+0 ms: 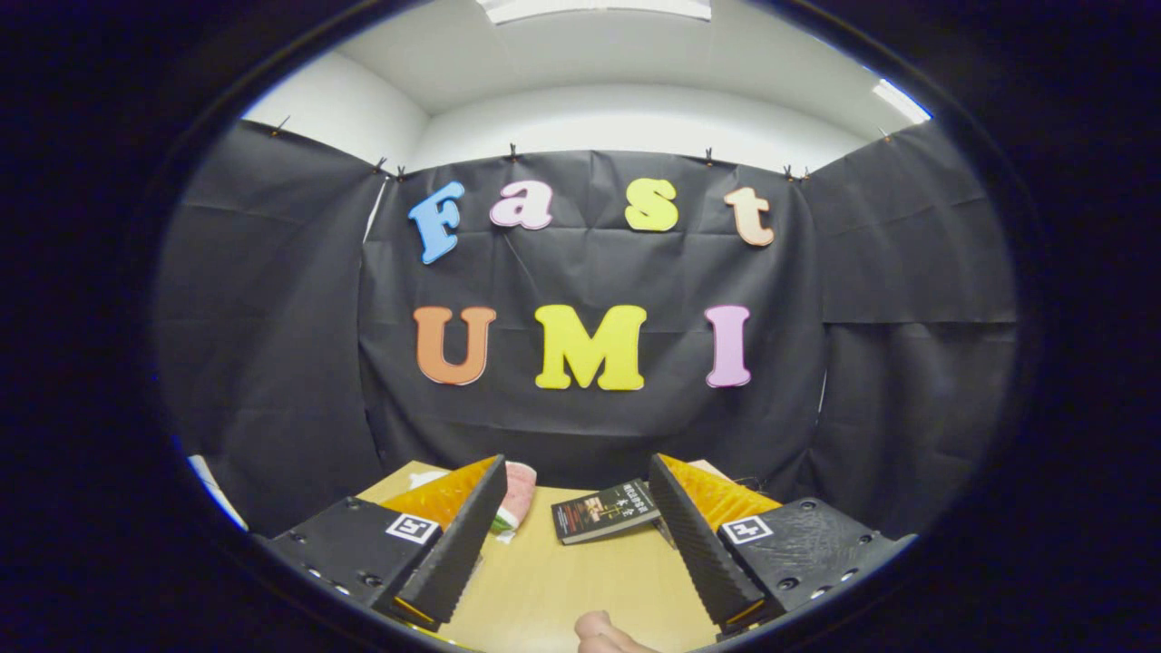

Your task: Open the storage box then place both shoes into the box .Put the left shoe in first, then the right shoe, with the right side of both shoes facing outward in a uniform manner.

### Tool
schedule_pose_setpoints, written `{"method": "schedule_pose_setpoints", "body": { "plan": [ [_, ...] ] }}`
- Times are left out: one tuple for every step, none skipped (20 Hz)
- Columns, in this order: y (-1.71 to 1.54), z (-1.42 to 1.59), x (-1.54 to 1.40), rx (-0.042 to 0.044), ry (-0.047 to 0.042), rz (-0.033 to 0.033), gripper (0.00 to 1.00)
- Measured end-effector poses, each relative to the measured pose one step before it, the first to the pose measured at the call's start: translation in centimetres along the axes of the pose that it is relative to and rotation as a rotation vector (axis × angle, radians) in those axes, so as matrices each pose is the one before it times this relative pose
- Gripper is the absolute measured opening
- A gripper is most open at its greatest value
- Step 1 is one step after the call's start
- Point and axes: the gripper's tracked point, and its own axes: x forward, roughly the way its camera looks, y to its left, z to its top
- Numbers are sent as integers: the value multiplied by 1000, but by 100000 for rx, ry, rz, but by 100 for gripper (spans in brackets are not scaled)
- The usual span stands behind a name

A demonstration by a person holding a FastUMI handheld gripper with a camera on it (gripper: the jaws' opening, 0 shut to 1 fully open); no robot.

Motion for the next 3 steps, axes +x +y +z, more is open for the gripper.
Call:
{"method": "schedule_pose_setpoints", "body": {
  "plan": [
    [-143, -160, -74, 164, -108, -172, 97],
    [-36, -135, -143, 702, 154, -36, 97],
    [-98, -227, -135, 608, 310, -454, 97]
  ]
}}
